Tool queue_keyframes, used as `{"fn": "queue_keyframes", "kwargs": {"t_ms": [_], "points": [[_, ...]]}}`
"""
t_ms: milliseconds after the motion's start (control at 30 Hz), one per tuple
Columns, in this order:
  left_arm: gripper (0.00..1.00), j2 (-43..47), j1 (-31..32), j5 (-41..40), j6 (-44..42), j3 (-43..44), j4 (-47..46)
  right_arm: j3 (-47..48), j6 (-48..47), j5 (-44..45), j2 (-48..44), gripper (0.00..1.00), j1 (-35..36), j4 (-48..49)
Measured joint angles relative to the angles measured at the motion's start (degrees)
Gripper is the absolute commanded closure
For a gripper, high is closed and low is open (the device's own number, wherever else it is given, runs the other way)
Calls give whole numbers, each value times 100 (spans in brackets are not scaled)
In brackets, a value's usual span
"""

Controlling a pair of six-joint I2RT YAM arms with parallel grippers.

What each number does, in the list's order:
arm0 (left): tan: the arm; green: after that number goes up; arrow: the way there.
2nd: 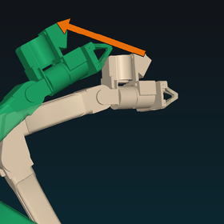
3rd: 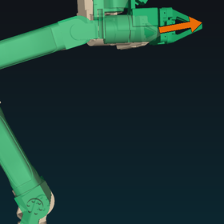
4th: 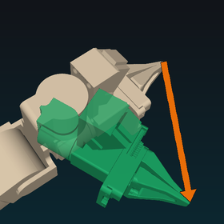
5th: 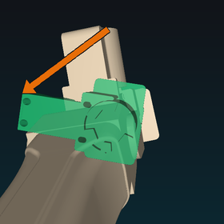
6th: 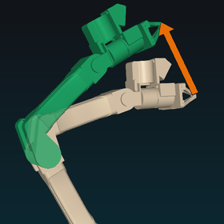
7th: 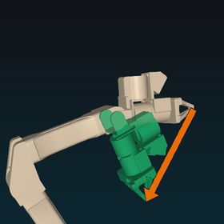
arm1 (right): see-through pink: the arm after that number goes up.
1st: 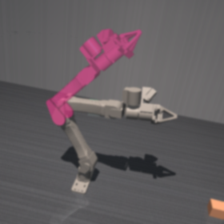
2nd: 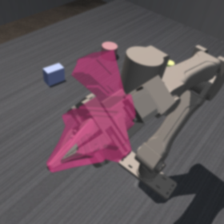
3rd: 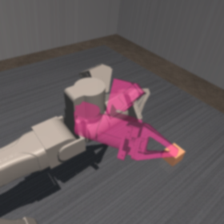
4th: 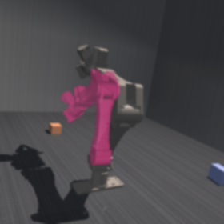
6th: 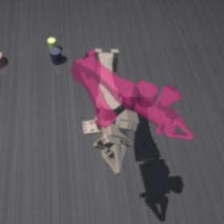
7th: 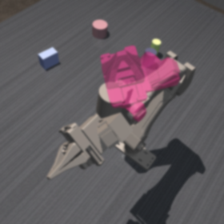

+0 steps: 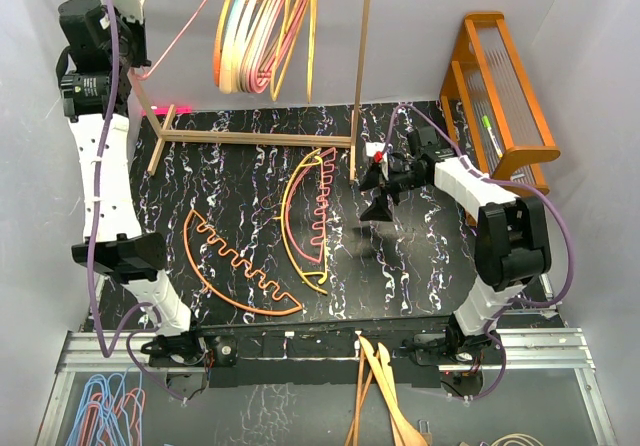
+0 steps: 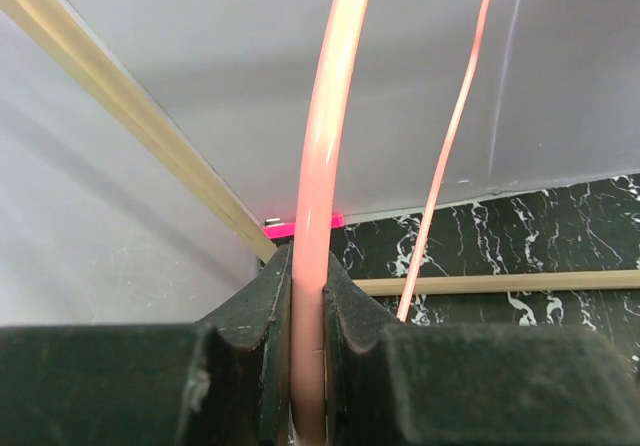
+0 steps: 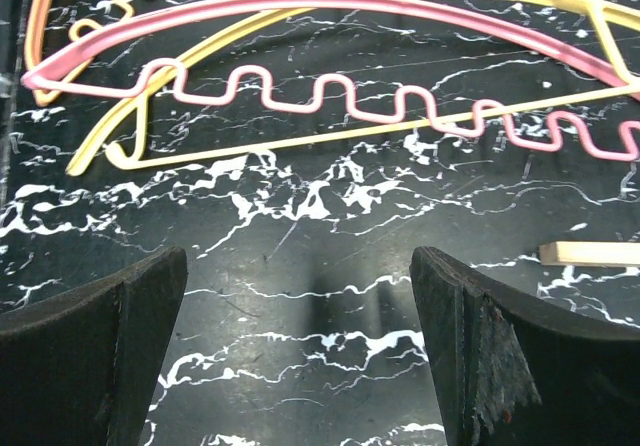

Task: Organize the hangers
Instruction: Place the hanger at the clothesline.

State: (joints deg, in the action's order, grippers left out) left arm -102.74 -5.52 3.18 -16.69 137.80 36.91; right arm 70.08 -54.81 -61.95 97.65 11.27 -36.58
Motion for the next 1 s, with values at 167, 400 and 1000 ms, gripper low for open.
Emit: {"fn": "queue_keyframes", "kwargs": {"t_ms": [167, 400, 1000], "points": [[100, -216, 2, -92, -72, 55, -201, 616, -905, -334, 435, 2, -42, -1311], [100, -619, 2, -269, -184, 57, -424, 1281, -1775, -601, 1134, 1, -42, -2809], [4, 1475, 2, 48, 1873, -4448, -1449, 754, -1012, 85, 688, 1, 337, -2052]]}}
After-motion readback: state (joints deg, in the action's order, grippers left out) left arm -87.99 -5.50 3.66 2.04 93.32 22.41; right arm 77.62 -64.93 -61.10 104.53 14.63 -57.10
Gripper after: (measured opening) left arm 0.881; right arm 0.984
